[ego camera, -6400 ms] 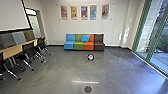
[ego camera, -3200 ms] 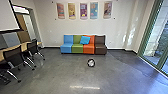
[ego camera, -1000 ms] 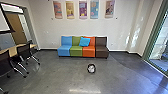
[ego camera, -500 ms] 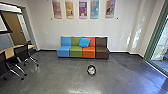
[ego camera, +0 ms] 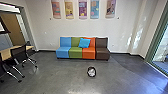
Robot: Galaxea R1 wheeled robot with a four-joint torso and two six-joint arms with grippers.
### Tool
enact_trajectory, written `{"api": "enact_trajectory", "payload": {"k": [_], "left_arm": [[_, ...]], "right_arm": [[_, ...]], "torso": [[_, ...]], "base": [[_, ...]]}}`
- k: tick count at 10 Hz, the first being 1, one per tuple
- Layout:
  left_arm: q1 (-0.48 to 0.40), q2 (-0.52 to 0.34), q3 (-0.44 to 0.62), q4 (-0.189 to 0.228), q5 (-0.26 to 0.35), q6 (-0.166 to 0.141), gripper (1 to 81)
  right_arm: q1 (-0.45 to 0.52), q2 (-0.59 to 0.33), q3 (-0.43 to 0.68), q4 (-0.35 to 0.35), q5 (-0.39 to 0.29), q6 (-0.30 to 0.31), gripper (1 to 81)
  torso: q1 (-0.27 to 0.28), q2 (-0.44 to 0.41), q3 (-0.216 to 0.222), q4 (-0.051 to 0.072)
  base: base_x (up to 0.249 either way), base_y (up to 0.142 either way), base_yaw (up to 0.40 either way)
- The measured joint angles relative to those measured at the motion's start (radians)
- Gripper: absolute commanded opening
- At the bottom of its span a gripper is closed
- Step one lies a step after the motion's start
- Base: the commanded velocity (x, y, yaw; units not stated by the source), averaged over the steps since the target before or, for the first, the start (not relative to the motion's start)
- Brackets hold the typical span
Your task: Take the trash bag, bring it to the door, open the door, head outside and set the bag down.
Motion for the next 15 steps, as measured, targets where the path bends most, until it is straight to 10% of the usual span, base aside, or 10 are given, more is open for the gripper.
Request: {"api": "enact_trajectory", "payload": {"k": [15], "left_arm": [[0.002,0.002,0.0,0.0,0.0,0.0,81.1]], "right_arm": [[0.0,0.002,-0.002,0.0,0.0,0.0,81.1]], "torso": [[0.0,0.0,0.0,0.0]], "base": [[0.168,0.0,0.0]]}}
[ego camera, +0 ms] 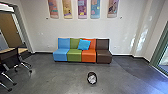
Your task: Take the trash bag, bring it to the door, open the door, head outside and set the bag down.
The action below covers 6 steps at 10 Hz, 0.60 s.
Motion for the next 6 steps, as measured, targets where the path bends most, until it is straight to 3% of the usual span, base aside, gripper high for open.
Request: {"api": "enact_trajectory", "payload": {"k": [6], "left_arm": [[0.0,0.003,0.0,0.0,0.0,0.0,81.1]], "right_arm": [[0.0,0.0,-0.002,0.0,0.0,0.0,81.1]], "torso": [[0.0,0.0,0.0,0.0]], "base": [[0.168,0.0,0.0]]}}
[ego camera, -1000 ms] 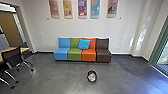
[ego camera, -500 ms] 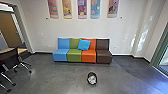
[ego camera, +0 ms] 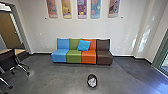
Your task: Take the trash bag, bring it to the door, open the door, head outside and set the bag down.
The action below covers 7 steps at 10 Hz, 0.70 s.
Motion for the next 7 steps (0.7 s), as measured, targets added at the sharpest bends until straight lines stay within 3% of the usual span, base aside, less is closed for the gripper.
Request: {"api": "enact_trajectory", "payload": {"k": [7], "left_arm": [[-0.004,0.005,-0.003,0.0,-0.004,0.0,81.1]], "right_arm": [[0.008,0.001,-0.003,0.0,0.003,-0.003,81.1]], "torso": [[0.001,0.001,0.0,0.0]], "base": [[0.166,-0.063,0.0]]}}
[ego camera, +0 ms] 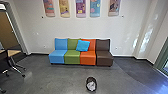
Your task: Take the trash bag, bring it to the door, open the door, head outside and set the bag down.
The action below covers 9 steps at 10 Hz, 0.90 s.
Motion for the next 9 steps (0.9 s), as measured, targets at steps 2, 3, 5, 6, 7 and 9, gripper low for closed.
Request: {"api": "enact_trajectory", "payload": {"k": [2,3,5,6,7,9], "left_arm": [[0.008,-0.003,-0.001,0.0,0.005,0.0,81.1],[0.005,-0.002,-0.001,0.0,0.003,0.0,81.1],[0.004,-0.002,0.001,0.0,0.003,0.0,81.1],[0.003,-0.003,-0.001,0.0,0.003,0.0,81.1],[0.004,-0.003,-0.001,0.0,0.002,0.0,81.1],[0.012,-0.001,-0.001,0.0,0.006,0.0,81.1]], "right_arm": [[-0.011,0.002,0.0,0.0,-0.003,0.0,81.1],[-0.008,0.0,0.0,0.0,-0.002,0.0,81.1],[-0.008,0.0,-0.001,0.0,-0.003,0.0,81.1],[-0.007,0.002,-0.001,0.0,-0.002,0.0,81.1],[-0.006,0.001,-0.001,0.0,-0.002,0.0,81.1],[-0.016,0.002,-0.002,0.0,-0.003,0.0,81.1]], "torso": [[-0.001,0.0,0.0,0.0],[-0.001,0.0,0.0,0.0],[0.0,0.0,0.0,0.0],[0.0,0.0,0.0,0.0],[0.0,0.0,0.0,0.0],[-0.002,-0.001,0.0,0.0]], "base": [[0.166,-0.032,0.0],[0.166,0.0,0.0],[0.166,0.0,0.0],[0.166,0.0,0.0],[0.166,0.0,0.0],[0.165,0.0,0.0]]}}
